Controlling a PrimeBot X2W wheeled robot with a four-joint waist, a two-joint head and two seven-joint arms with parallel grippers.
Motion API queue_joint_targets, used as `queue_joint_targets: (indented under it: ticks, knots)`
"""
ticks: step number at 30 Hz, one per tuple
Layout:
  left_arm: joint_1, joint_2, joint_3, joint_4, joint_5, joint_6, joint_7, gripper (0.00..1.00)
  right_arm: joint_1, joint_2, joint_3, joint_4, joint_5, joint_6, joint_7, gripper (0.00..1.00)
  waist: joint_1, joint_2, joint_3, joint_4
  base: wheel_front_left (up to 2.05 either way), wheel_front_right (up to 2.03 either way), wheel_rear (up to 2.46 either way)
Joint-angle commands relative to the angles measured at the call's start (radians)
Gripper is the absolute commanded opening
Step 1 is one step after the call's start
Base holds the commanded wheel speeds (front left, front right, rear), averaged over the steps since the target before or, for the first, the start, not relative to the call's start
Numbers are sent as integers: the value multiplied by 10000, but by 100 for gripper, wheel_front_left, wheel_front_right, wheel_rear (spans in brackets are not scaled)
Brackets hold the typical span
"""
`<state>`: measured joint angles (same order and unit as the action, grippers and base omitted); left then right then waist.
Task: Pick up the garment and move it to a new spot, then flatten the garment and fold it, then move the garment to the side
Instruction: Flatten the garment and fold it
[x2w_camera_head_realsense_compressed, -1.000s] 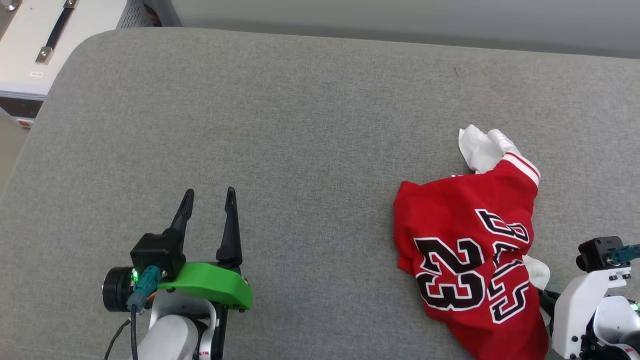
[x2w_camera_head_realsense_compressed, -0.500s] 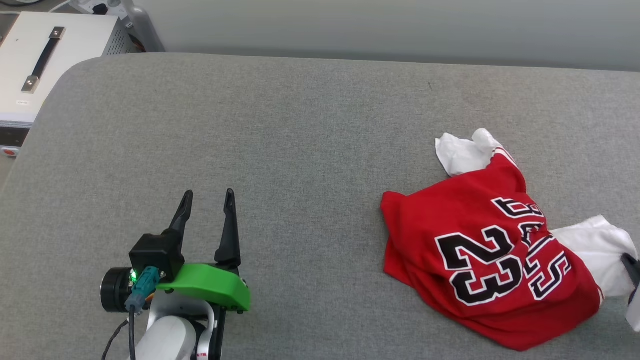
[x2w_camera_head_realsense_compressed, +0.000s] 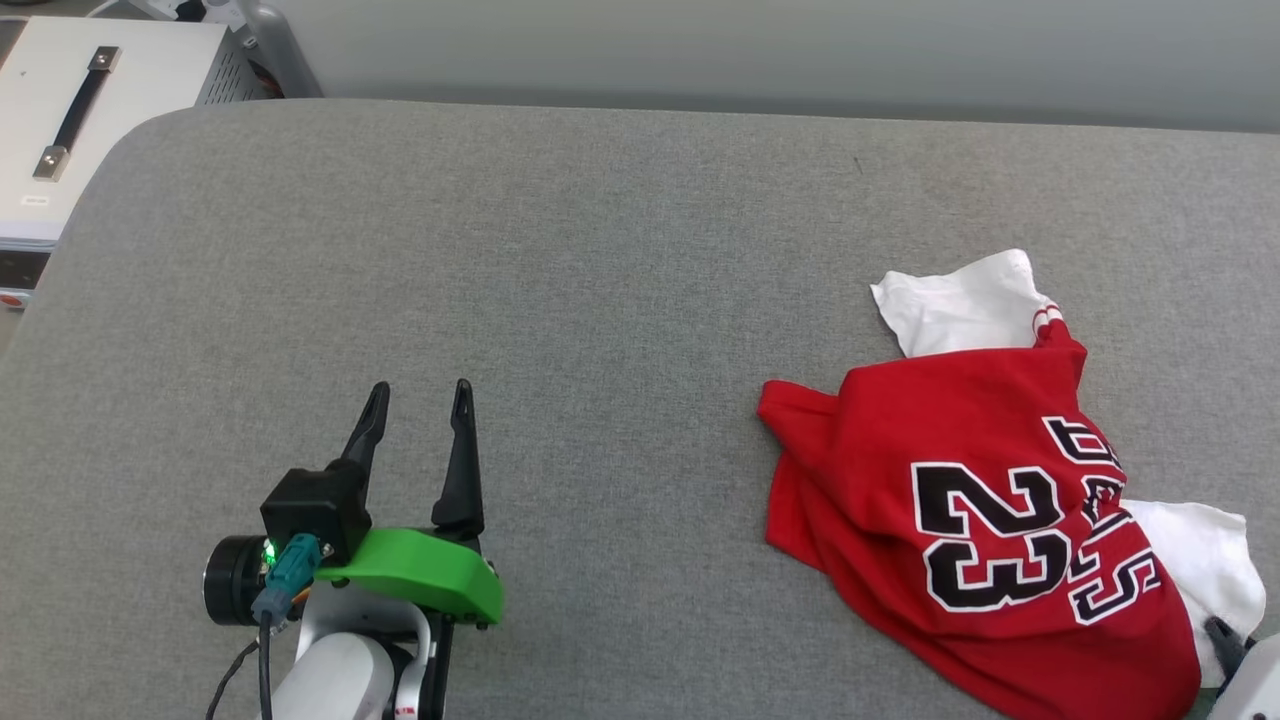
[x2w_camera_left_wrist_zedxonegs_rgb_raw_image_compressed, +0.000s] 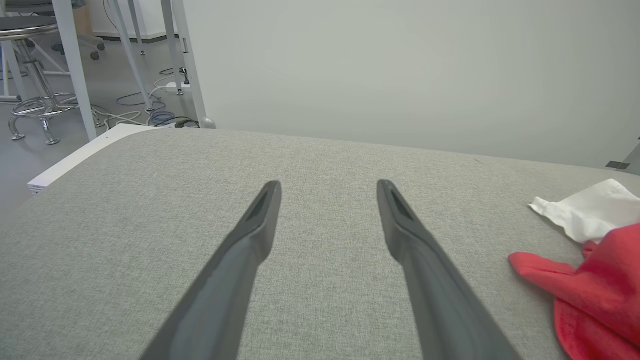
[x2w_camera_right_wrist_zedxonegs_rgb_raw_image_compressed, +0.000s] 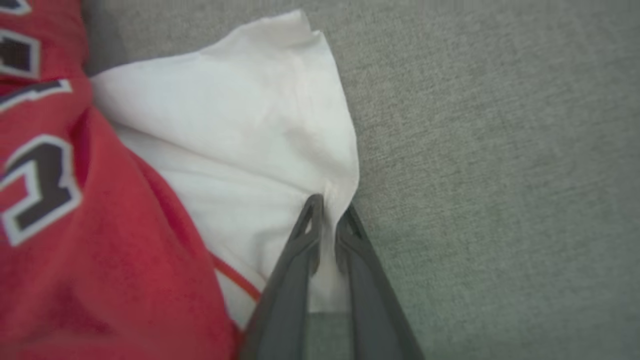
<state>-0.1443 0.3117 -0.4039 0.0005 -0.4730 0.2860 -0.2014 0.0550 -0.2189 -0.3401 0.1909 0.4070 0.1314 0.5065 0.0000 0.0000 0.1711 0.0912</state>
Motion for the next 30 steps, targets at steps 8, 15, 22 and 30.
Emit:
queue_joint_targets:
  ticks: [8, 15, 22, 30]
  knots:
    - [56, 97, 34, 116, -113, 54, 26, 100, -449, 475, 185, -837, -587, -7, -2407, 100, 0, 0, -458, 47, 0, 0, 0]
    - [247, 180, 24, 126, -199, 81, 90, 100, -267, 884, 470, -1869, -1386, -7, -3573, 100, 0, 0, -891, 119, 0, 0, 0]
    - [401, 349, 68, 24, -242, 124, 157, 100, 66, 1289, 1092, -2698, -1709, -7, -3649, 100, 0, 0, -1133, 95, 0, 0, 0]
    - [-175, 416, -289, -169, -161, -220, 505, 100, 254, 1490, 1740, -3820, -1991, -7, -3721, 100, 0, 0, -928, -239, 0, 0, 0]
